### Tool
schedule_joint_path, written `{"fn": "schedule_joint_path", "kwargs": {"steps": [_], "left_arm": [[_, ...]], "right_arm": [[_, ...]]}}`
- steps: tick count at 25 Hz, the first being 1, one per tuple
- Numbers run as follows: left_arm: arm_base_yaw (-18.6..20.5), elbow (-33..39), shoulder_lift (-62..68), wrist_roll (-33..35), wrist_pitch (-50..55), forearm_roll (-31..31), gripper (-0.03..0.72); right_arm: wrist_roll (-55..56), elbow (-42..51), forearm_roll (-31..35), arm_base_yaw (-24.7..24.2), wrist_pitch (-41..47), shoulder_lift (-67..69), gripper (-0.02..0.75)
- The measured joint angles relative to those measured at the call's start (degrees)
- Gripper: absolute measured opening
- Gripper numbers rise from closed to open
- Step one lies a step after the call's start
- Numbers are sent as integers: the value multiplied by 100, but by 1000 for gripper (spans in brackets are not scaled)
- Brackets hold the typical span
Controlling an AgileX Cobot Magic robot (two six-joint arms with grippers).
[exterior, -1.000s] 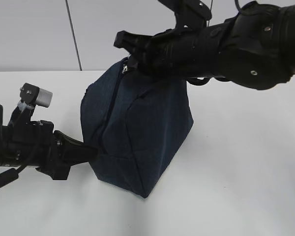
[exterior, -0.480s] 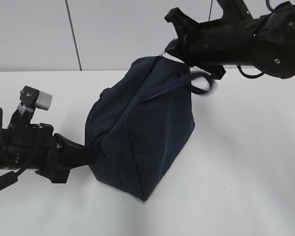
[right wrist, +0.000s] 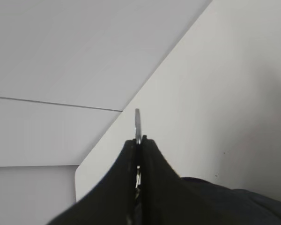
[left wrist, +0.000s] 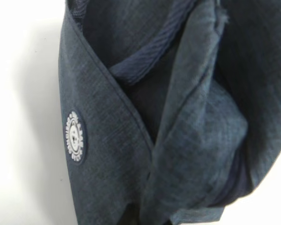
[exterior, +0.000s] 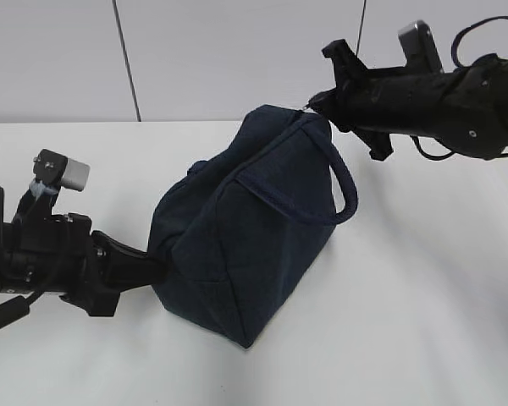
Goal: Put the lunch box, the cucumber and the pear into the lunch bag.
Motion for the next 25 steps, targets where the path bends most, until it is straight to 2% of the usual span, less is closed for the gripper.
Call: {"fn": "schedule_joint_path", "kwargs": {"steps": [6,12,20,25], "left_arm": [[0,0,0,0,-18,0,4],[0,0,0,0,-62,0,4],[0,0,0,0,-125,0,4],[0,0,0,0,-181,0,4]], "right_arm": [[1002,-9,-432,-263,-610,581,0],[1716,-21,-440,-304,-1495,1253,0],[1496,-31,-440,-313,-1691,1354,0],[1019,-31,-179,-344,-2267,1364,1]]}}
